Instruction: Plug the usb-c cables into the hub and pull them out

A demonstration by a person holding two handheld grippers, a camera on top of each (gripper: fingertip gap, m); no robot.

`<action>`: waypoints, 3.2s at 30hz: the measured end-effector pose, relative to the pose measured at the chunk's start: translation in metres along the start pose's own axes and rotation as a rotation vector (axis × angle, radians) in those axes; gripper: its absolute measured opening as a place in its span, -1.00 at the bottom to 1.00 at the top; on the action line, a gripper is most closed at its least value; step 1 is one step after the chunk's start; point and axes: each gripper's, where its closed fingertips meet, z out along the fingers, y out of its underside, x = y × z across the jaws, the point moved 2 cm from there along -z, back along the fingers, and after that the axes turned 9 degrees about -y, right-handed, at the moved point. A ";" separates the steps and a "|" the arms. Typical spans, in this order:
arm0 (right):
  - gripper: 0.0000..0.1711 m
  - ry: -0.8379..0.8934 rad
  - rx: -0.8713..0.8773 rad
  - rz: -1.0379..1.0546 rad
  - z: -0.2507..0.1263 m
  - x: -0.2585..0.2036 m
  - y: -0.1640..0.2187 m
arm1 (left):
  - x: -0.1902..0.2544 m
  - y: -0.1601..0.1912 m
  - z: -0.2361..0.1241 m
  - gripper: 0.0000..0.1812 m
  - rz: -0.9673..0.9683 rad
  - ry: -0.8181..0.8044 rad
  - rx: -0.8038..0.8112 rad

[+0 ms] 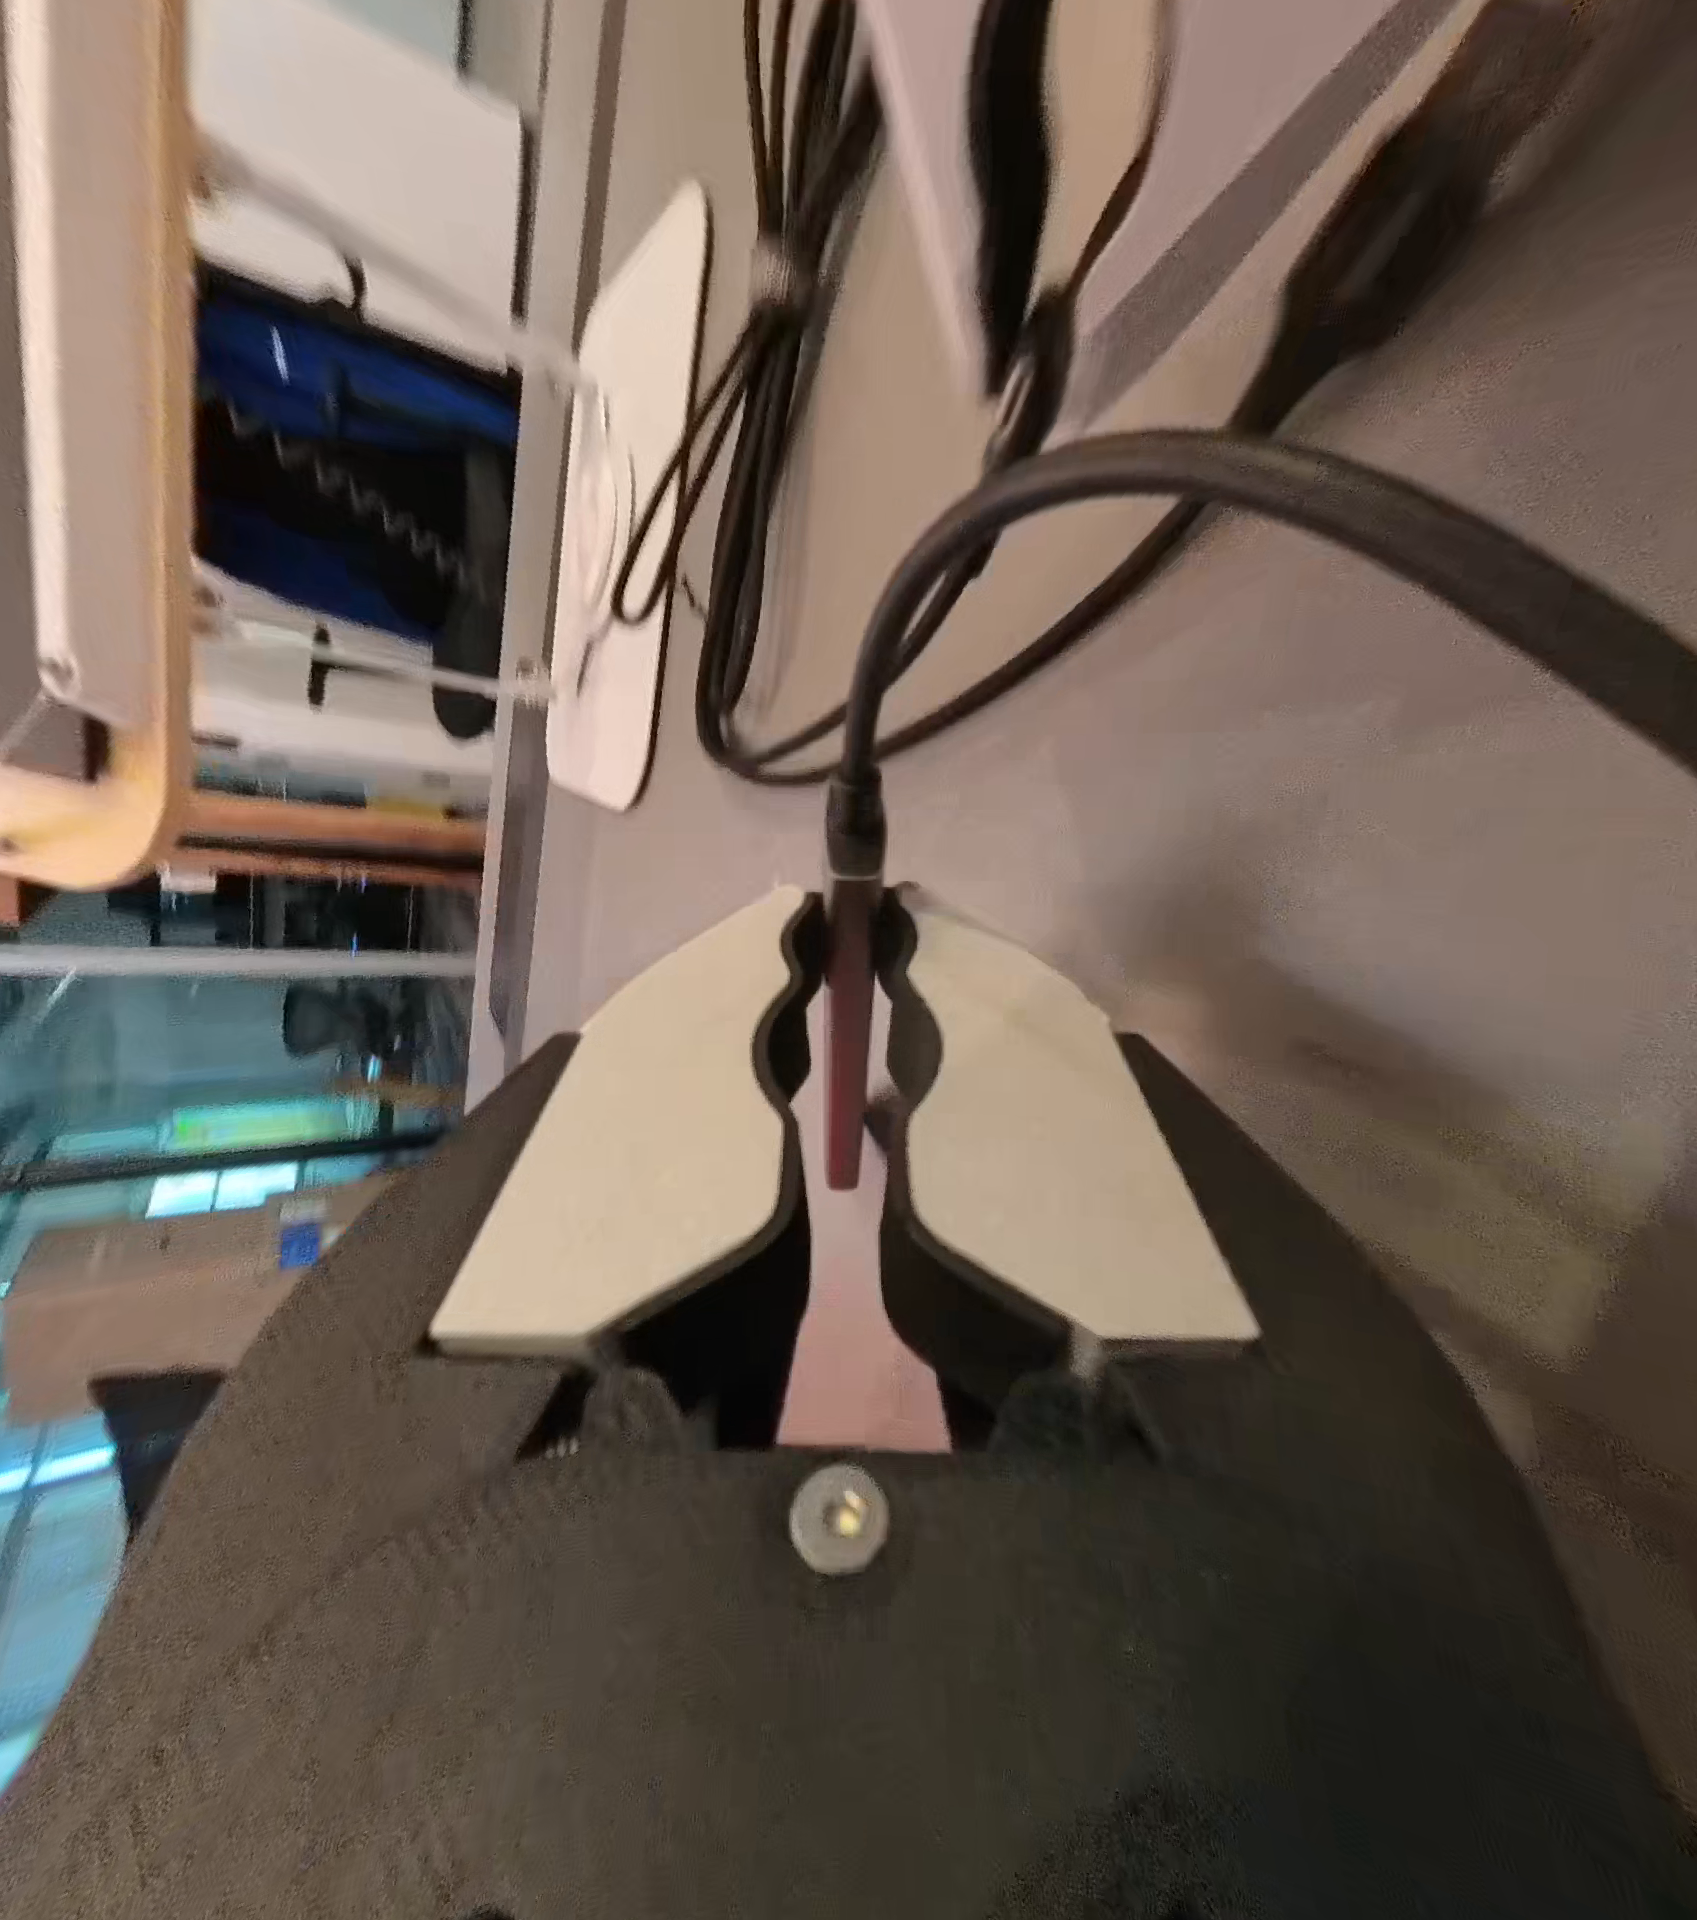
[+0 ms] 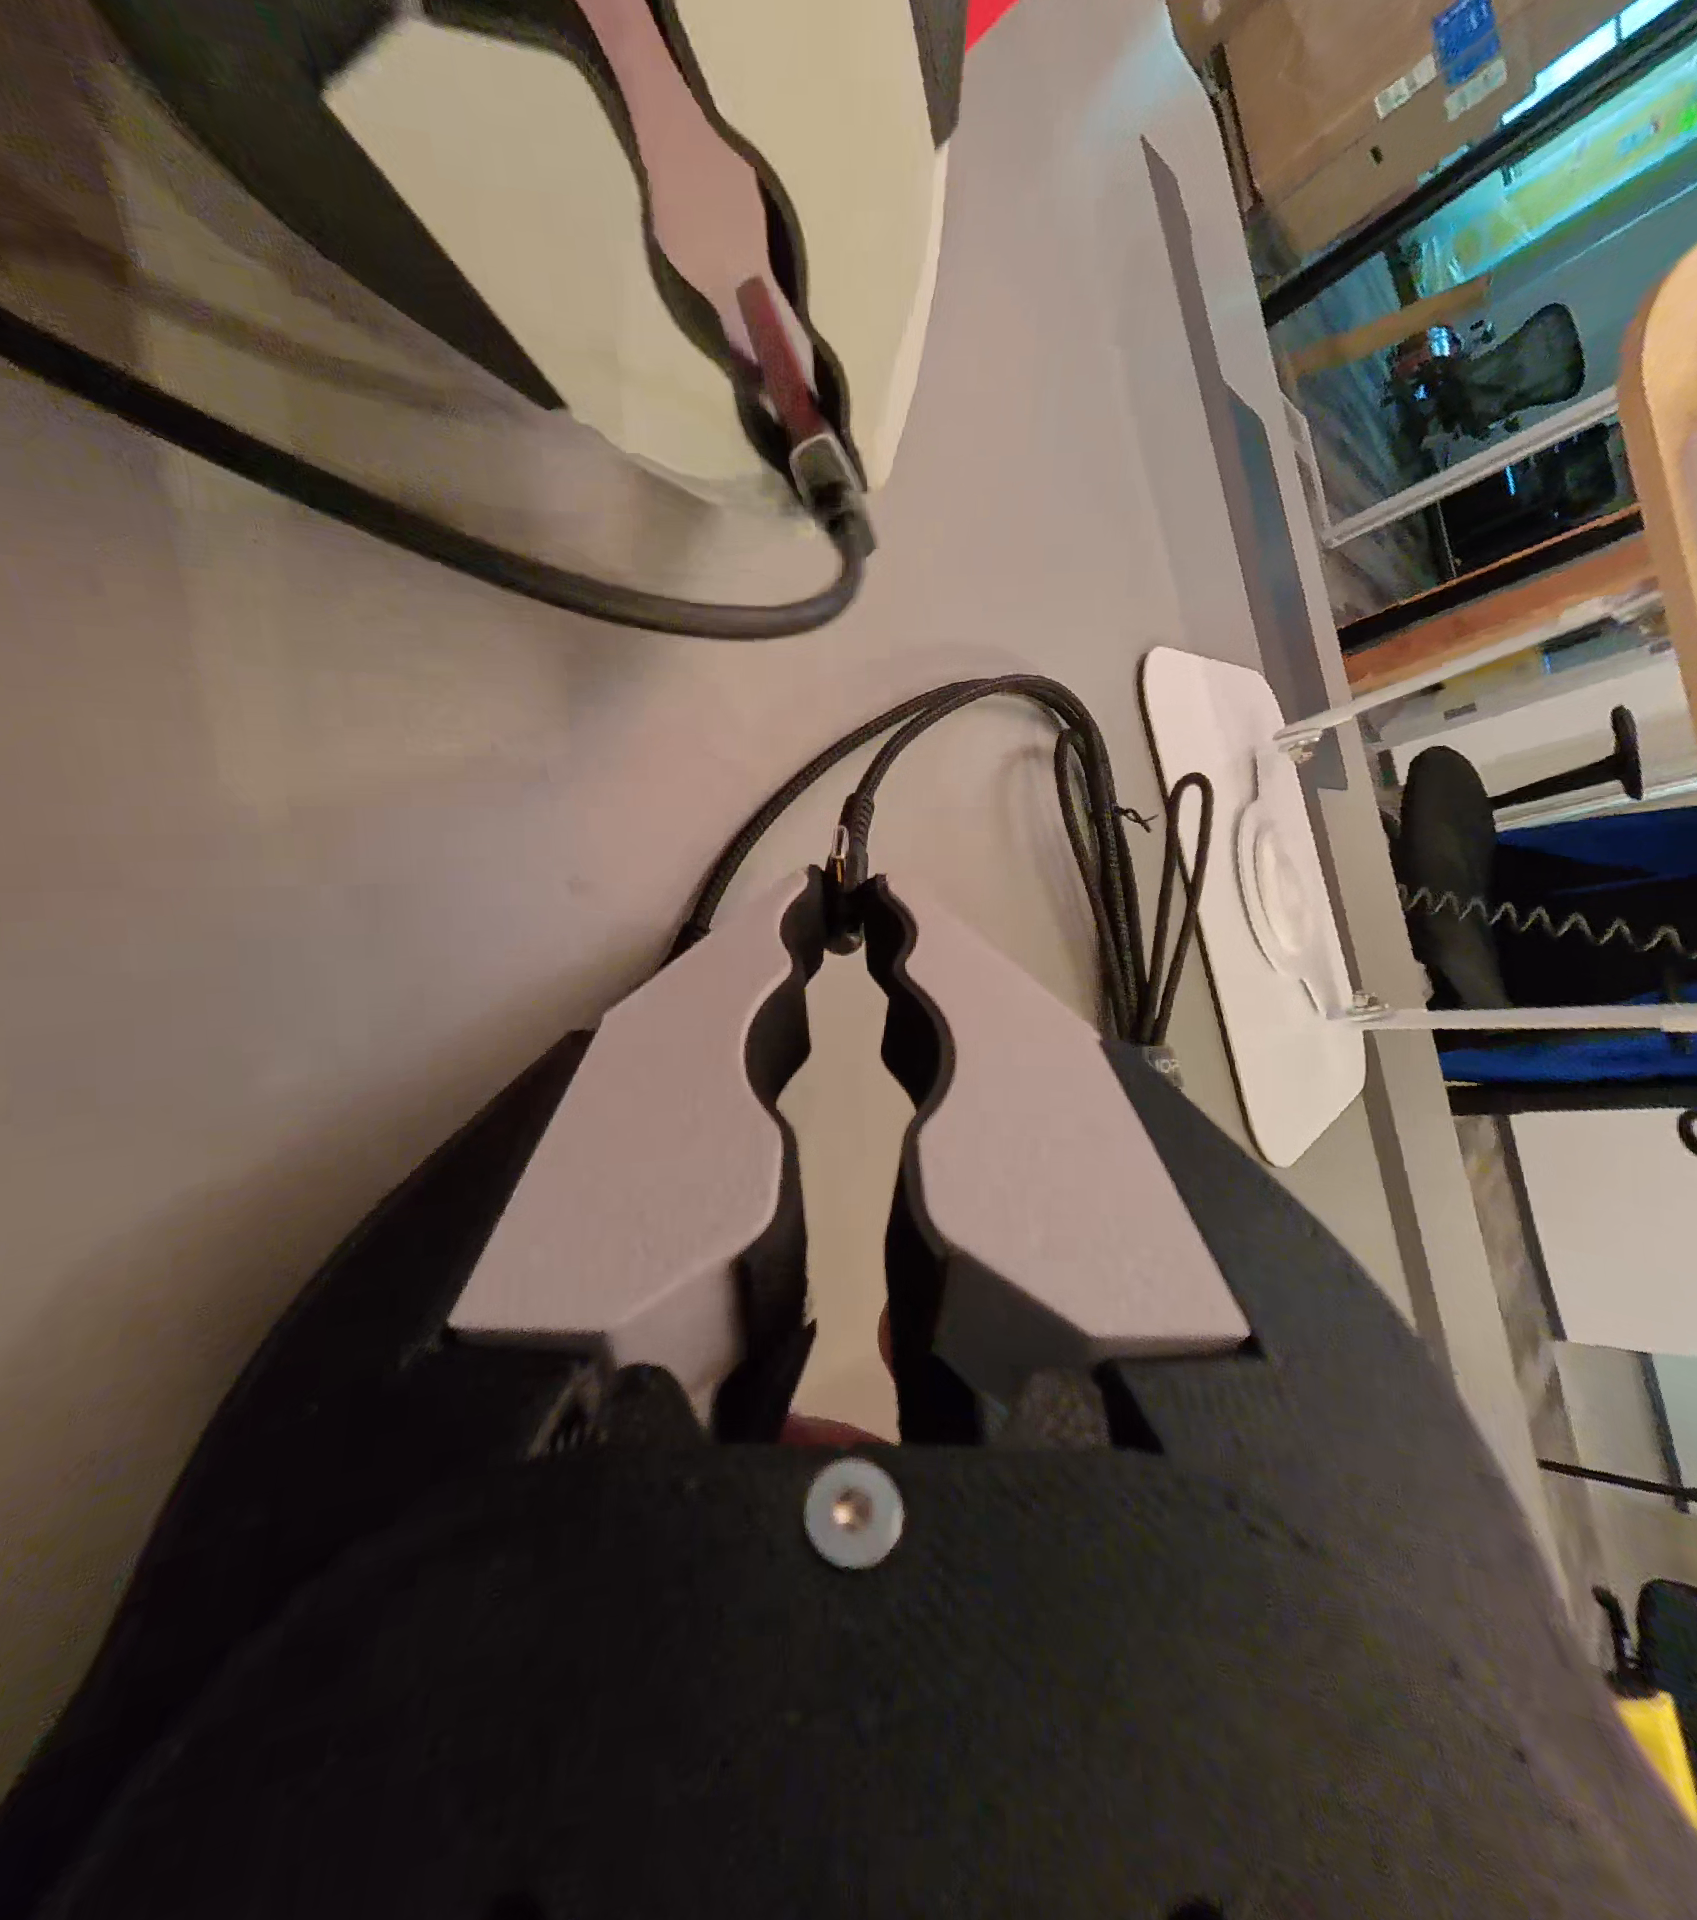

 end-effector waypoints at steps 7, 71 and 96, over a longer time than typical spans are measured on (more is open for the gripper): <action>-0.95 0.045 0.013 0.084 -0.005 0.011 0.006 | -0.002 0.040 0.035 -0.86 -0.023 -0.015 -0.291; -0.95 0.101 0.321 0.094 -0.037 0.016 -0.029 | -0.002 0.030 0.034 -0.76 0.216 0.327 -0.281; -0.95 0.207 0.215 0.117 -0.057 0.049 -0.024 | -0.072 -0.049 -0.028 -0.90 0.108 -0.081 0.218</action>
